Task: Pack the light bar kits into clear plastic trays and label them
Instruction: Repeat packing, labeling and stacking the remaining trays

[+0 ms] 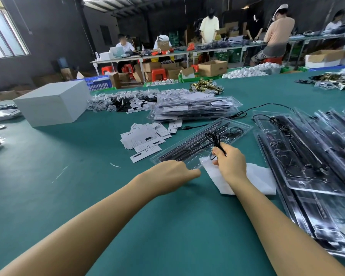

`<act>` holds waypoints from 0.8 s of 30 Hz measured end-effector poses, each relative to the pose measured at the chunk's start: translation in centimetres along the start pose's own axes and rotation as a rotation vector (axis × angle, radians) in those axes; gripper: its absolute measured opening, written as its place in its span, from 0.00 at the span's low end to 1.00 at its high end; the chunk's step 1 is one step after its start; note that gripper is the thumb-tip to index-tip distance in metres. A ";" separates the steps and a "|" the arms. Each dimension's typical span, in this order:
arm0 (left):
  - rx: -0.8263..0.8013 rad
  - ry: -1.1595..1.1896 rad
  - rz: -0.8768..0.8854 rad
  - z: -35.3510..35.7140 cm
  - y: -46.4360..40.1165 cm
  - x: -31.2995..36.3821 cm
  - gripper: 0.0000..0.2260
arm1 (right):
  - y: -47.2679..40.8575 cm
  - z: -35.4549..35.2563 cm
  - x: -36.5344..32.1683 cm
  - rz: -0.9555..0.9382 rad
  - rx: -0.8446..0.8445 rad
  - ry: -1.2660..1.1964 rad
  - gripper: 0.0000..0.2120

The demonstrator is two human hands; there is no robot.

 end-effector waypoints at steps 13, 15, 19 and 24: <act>0.219 0.493 -0.016 0.5 2.2 -2.4 0.13 | 0.0 0.2 -0.1 0.009 -0.009 0.042 0.13; 0.209 0.607 -0.050 0.7 2.6 -3.6 0.16 | 0.0 0.1 -0.1 0.011 -0.006 0.051 0.12; 0.273 0.707 -0.187 1.9 3.7 -4.8 0.15 | -0.1 0.2 -0.1 0.007 -0.008 0.062 0.12; 0.351 0.734 -0.314 3.0 3.8 -4.9 0.14 | -0.2 0.3 0.0 0.011 -0.006 0.066 0.14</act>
Point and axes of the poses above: each hand's wrist, its own y-axis away from the middle knuckle, its own z-axis out of the palm, x = y × z, the point moved 8 cm from there along -y, towards the middle knuckle, and after that the axes turned 1 degree about y, right-handed, at the moved point
